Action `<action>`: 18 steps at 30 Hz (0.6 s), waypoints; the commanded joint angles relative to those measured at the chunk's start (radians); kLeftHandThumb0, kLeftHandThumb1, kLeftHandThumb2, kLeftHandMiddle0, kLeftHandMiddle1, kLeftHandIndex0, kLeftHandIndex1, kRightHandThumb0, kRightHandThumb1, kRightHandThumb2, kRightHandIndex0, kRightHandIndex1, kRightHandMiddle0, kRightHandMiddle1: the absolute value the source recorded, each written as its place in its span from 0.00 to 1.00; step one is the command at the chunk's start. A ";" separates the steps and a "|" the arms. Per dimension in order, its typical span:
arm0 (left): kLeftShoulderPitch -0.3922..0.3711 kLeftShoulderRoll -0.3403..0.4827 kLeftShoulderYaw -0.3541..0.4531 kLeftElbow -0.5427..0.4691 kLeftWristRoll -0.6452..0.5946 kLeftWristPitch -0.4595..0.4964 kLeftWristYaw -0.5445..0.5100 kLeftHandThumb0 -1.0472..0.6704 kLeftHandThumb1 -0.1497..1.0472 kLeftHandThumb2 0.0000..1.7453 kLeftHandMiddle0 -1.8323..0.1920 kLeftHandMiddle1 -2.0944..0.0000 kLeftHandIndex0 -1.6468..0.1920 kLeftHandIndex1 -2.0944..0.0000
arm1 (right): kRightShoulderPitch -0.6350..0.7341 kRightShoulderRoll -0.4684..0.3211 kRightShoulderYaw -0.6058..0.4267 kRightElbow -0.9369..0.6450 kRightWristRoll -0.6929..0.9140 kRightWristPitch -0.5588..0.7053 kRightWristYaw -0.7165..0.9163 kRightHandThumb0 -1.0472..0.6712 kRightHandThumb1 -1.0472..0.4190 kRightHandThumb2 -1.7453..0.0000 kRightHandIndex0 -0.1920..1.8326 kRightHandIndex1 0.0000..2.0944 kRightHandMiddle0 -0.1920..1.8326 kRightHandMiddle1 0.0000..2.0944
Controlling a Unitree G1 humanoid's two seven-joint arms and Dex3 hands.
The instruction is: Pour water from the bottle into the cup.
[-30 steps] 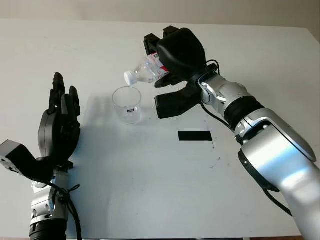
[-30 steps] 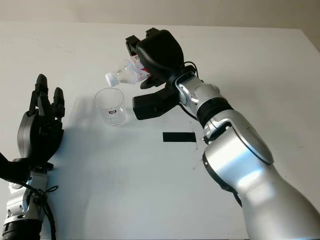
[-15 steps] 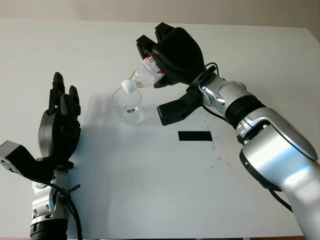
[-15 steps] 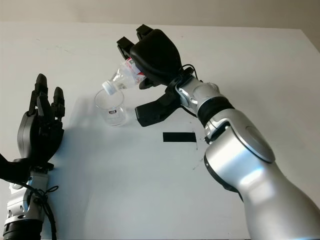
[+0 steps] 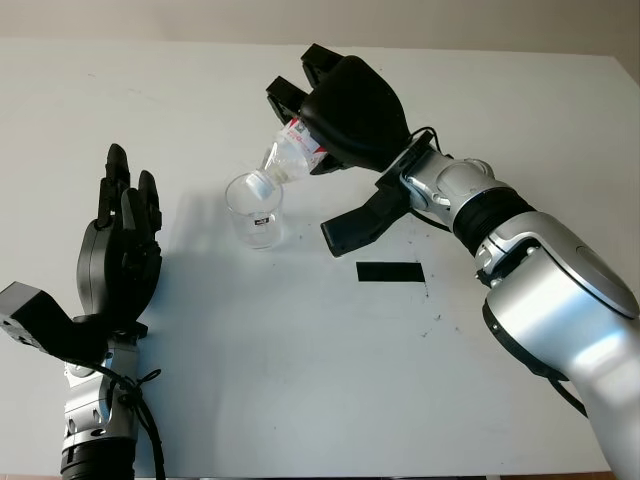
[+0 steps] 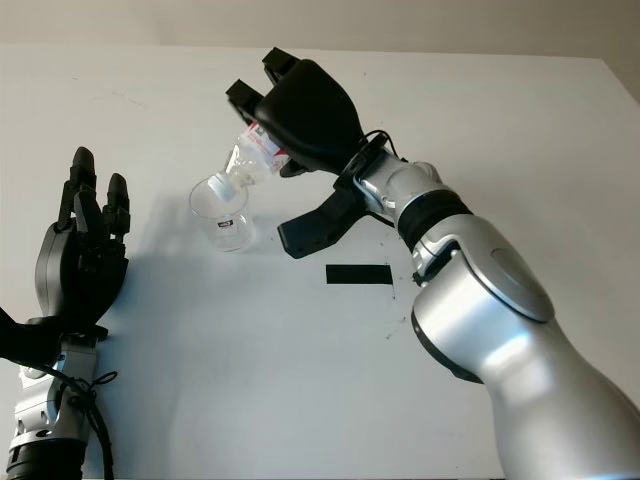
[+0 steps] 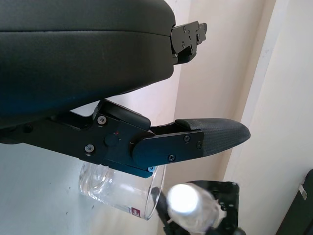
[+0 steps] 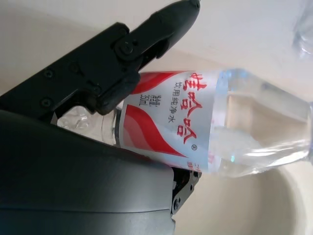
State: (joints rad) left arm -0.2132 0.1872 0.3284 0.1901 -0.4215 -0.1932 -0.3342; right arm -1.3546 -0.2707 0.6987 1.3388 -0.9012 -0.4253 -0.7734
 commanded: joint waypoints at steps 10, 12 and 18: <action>0.026 -0.010 -0.008 0.015 0.007 0.002 -0.005 0.19 1.00 0.31 1.00 1.00 1.00 0.99 | 0.065 0.054 -0.447 -0.041 0.512 -0.028 0.399 0.55 0.07 0.79 0.67 1.00 0.47 1.00; 0.027 -0.010 -0.009 0.009 0.008 0.005 -0.003 0.19 1.00 0.31 1.00 1.00 1.00 0.99 | 0.066 0.062 -0.512 -0.050 0.588 0.006 0.481 0.53 0.03 0.85 0.68 1.00 0.55 1.00; 0.033 -0.008 -0.012 -0.001 0.011 0.010 0.000 0.18 1.00 0.30 1.00 0.98 1.00 0.99 | 0.107 0.060 -0.667 -0.105 0.778 0.098 0.727 0.52 0.00 0.87 0.68 1.00 0.60 1.00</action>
State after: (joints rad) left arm -0.2116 0.1870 0.3209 0.1847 -0.4179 -0.1885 -0.3348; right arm -1.2646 -0.2117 0.0644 1.2635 -0.1550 -0.3376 -0.0801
